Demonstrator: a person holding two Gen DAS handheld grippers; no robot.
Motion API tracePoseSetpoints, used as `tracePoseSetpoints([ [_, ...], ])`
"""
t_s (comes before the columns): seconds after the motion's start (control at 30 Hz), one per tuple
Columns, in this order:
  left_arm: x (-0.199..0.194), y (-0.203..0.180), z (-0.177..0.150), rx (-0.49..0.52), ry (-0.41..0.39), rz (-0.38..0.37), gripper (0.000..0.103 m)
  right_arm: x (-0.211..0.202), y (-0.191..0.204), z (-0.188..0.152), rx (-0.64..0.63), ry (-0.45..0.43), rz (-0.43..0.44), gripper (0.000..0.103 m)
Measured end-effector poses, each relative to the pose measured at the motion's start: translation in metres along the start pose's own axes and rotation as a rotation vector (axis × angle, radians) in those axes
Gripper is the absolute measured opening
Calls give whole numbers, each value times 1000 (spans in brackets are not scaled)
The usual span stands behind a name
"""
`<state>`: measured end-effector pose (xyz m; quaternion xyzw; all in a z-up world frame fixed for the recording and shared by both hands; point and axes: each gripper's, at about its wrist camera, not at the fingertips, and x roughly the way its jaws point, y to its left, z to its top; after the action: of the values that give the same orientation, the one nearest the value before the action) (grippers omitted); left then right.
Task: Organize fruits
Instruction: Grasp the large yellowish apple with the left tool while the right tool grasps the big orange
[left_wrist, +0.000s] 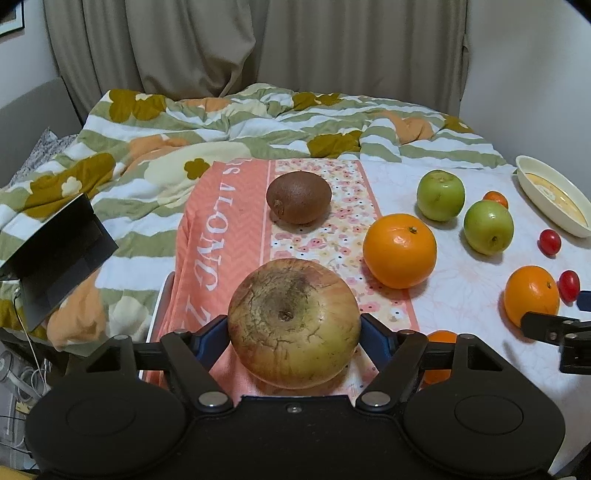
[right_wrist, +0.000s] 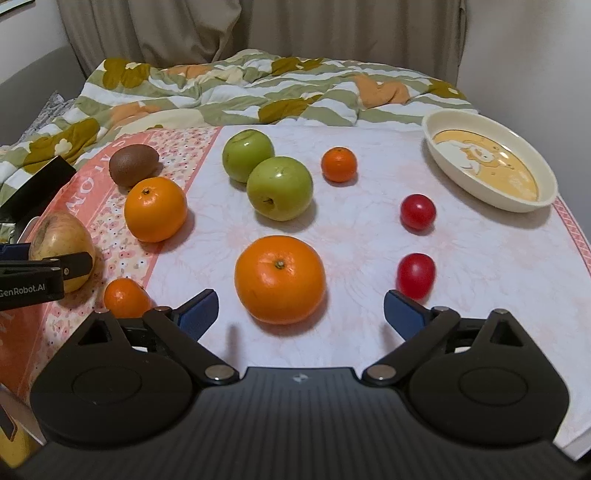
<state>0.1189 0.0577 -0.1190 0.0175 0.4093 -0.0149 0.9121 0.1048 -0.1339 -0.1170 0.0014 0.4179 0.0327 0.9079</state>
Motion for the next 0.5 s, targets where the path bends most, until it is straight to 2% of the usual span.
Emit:
tracePoseSetpoints([
  [0.13, 1, 0, 1, -2, 1, -2, 78, 7, 3, 3, -11, 4, 17, 103],
  [0.2, 1, 0, 1, -6, 1, -4, 78, 12, 4, 5, -18, 17, 27, 96],
  [0.37, 1, 0, 0, -10, -1, -6, 78, 20, 8, 8, -24, 22, 34, 90],
  [0.5, 0, 1, -2, -2, -1, -6, 78, 25, 10, 11, -32, 25, 29, 78],
])
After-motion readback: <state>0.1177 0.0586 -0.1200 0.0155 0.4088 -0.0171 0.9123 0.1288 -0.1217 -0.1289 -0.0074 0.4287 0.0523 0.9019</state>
